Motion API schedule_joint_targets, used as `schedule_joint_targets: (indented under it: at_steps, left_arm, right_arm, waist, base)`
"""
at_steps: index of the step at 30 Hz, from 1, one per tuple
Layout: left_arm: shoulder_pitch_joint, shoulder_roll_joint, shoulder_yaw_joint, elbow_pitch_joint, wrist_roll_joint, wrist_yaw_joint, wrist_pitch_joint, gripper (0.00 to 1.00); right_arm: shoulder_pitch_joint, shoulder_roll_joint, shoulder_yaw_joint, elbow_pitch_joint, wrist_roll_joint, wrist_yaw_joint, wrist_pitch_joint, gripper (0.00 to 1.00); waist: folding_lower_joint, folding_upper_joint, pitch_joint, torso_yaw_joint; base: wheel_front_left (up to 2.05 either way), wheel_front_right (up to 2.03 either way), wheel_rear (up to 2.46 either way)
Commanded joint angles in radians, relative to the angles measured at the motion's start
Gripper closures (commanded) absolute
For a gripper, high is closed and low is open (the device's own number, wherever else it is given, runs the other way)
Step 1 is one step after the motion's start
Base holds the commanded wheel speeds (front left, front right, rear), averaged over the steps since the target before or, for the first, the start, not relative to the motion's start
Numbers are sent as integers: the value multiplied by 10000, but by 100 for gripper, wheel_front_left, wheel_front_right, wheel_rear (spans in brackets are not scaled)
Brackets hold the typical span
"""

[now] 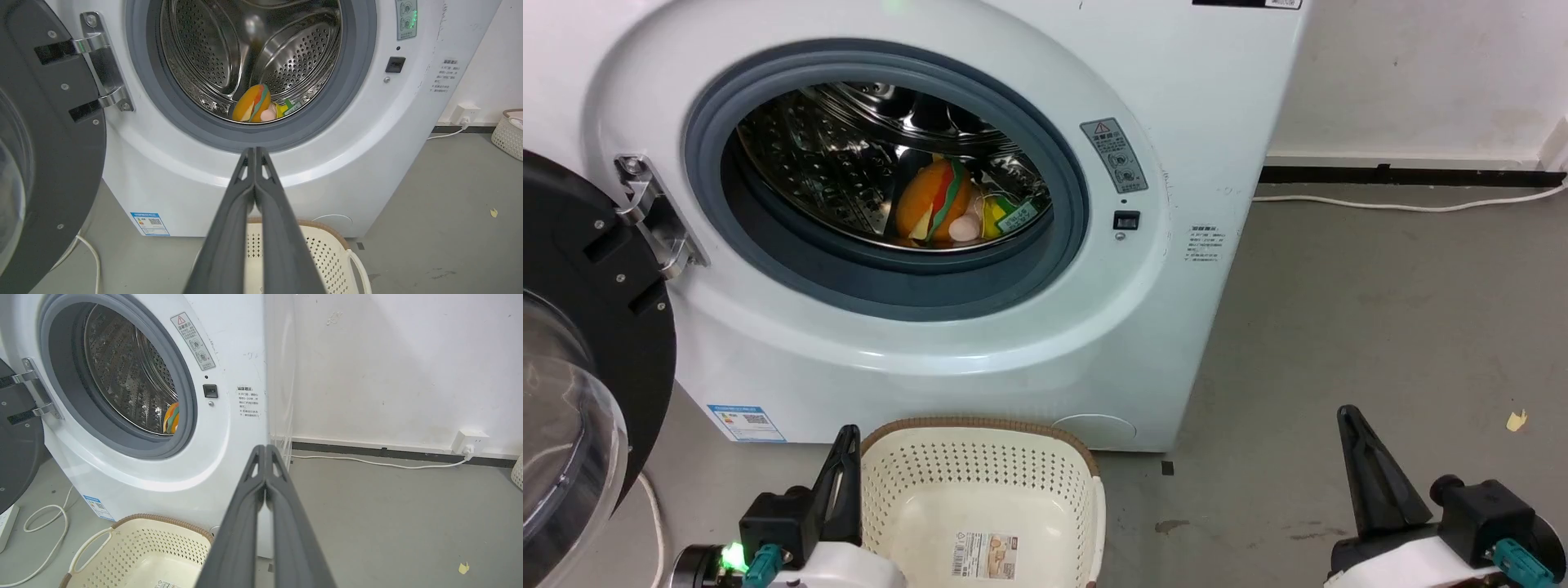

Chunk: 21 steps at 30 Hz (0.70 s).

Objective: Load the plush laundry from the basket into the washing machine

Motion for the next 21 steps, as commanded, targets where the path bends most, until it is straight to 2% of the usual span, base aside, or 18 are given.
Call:
schedule_joint_targets:
  at_steps: [1, 21]
  left_arm:
    - [-54, -50, 38, -73, 91, -13, 58, 100]
    - [-86, -86, 160, -335, 277, -55, 506, 100]
  right_arm:
    - [-115, -2, -13, 0, -85, -3, 35, 100]
    - [-225, -3, -37, 0, -308, -5, 486, 100]
  waist:
    - [0, 0, -7, 3]
    - [-1, 0, -121, 55]
  base:
    - [0, 0, 0]
    - [0, 0, 0]
